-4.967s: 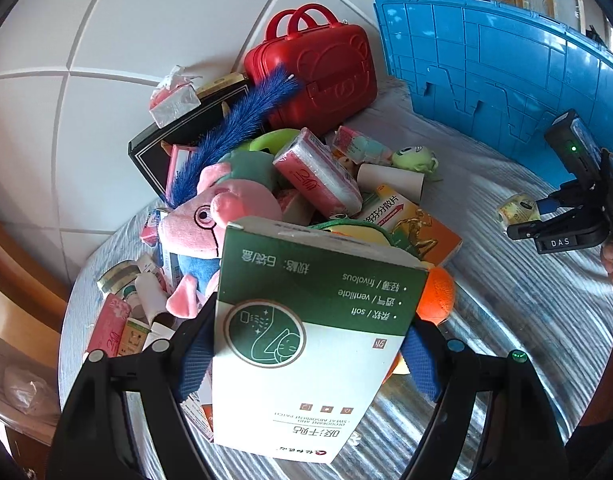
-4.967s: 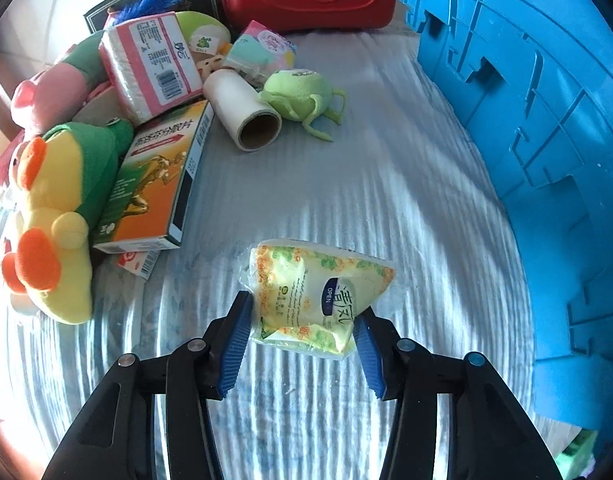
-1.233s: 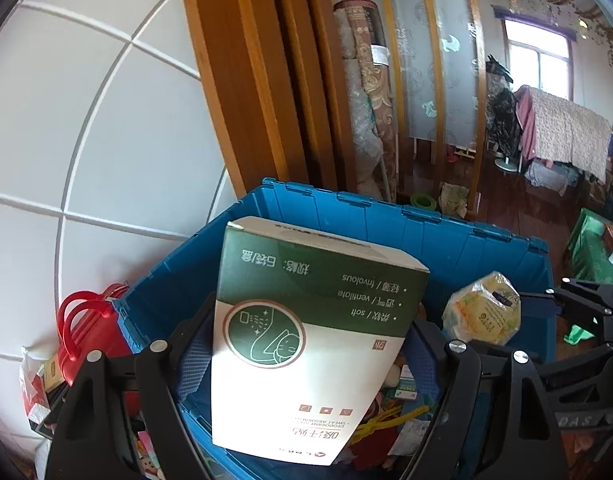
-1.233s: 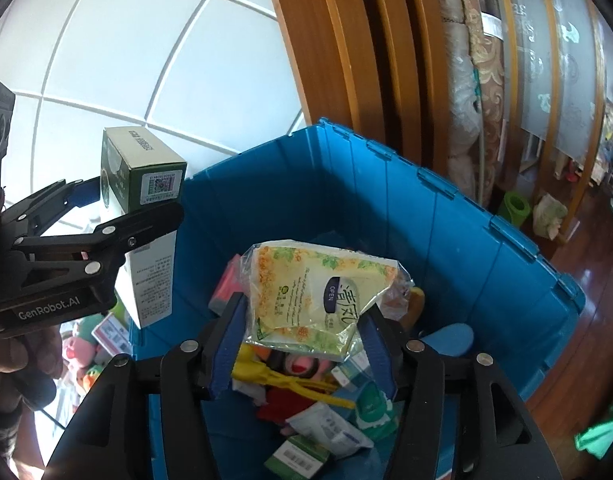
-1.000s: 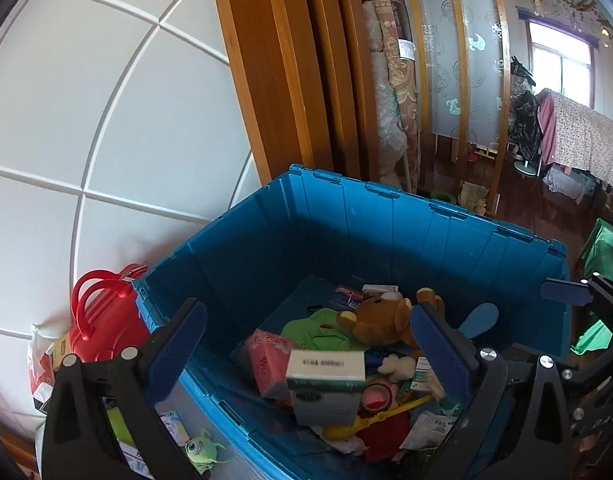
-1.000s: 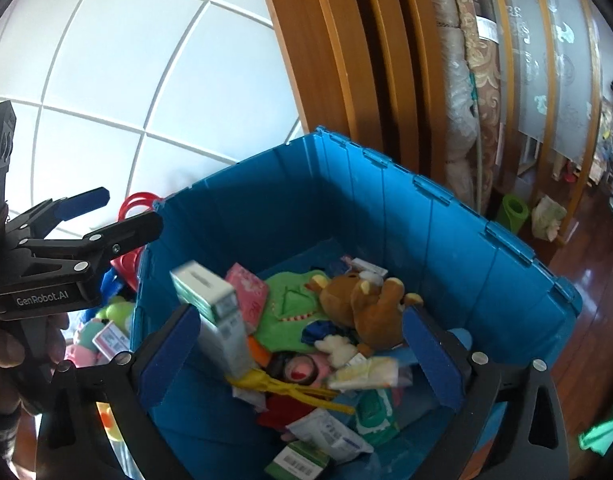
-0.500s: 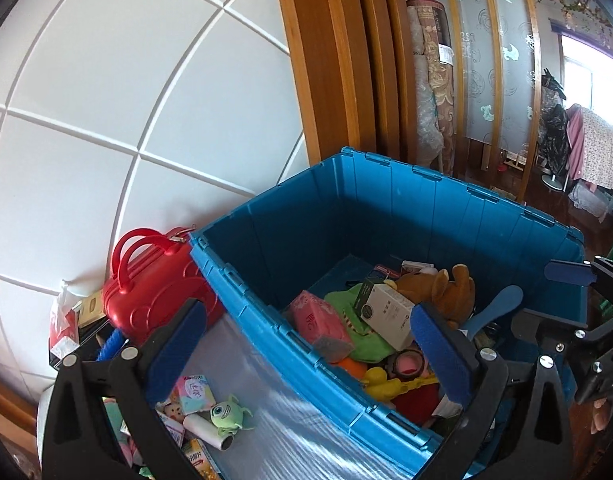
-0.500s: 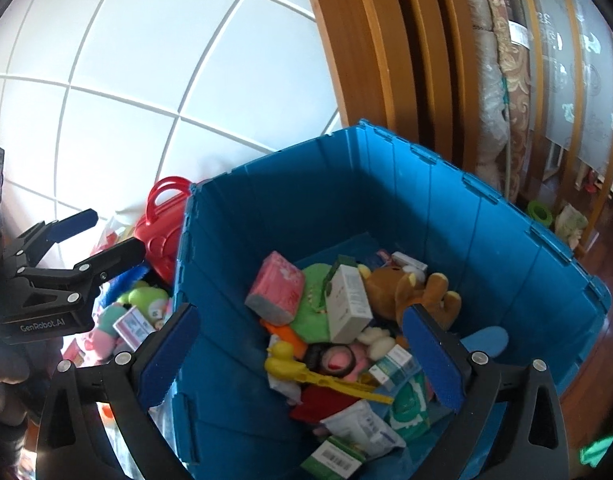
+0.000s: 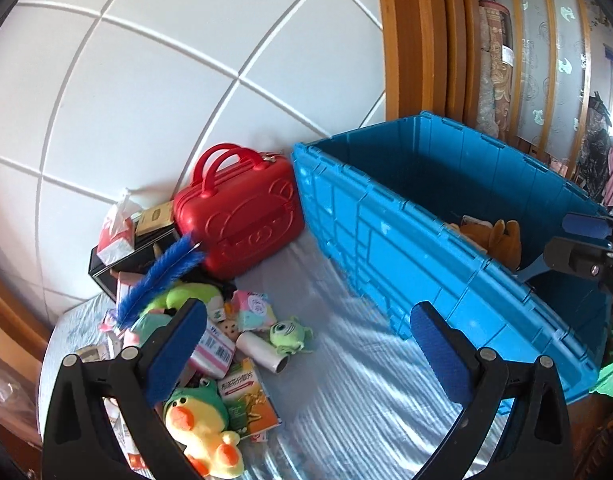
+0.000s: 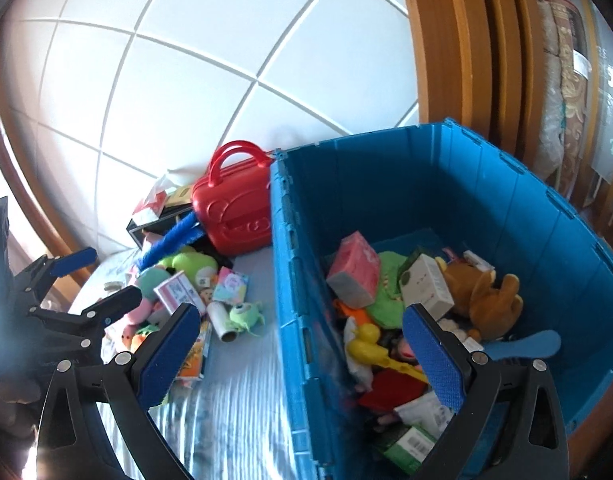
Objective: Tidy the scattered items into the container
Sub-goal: 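Withdraw the right gripper from the bin back toward the pile, then grasp the yellow duck plush with the right gripper while the left grasps the white plush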
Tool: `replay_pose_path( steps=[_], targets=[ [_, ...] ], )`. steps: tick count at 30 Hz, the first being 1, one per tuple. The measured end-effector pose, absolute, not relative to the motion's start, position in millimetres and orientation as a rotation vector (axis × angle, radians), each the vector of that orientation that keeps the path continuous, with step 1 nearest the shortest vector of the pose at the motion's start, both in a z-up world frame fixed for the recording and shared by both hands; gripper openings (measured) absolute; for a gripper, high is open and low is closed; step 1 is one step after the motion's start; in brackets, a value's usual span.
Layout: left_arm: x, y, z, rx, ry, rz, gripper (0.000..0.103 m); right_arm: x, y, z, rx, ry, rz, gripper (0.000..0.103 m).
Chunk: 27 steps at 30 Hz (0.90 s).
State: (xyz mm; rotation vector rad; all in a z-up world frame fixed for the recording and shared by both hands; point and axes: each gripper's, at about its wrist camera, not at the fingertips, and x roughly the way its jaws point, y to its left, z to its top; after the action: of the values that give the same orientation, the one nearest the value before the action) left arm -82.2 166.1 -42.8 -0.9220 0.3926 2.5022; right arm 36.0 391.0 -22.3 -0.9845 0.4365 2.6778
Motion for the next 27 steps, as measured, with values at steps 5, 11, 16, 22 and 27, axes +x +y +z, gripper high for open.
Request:
replay_pose_path(
  steps=[5,11,16,22,27],
  targets=[
    [-79,104,-59,-0.99,0.387,2.575,0.103,16,352,-28,-1.033,0.417,2.706,0.103],
    [-80,29,-87,-1.097,0.364,2.643,0.103,-8,305,-42,-1.103,0.379,2.735,0.102],
    [-83,-22,-115,-1.201,0.352,2.674,0.103,-29,269,-59,-1.173,0.345,2.749,0.103],
    [-84,-68,-155,-1.319,0.338,2.658,0.103,-54,230,-86,-1.266,0.302,2.751,0.102],
    [-86,-95,-193,-1.419,0.321,2.625,0.103,-76,200,-116,-1.357,0.274,2.741,0.103]
  ],
)
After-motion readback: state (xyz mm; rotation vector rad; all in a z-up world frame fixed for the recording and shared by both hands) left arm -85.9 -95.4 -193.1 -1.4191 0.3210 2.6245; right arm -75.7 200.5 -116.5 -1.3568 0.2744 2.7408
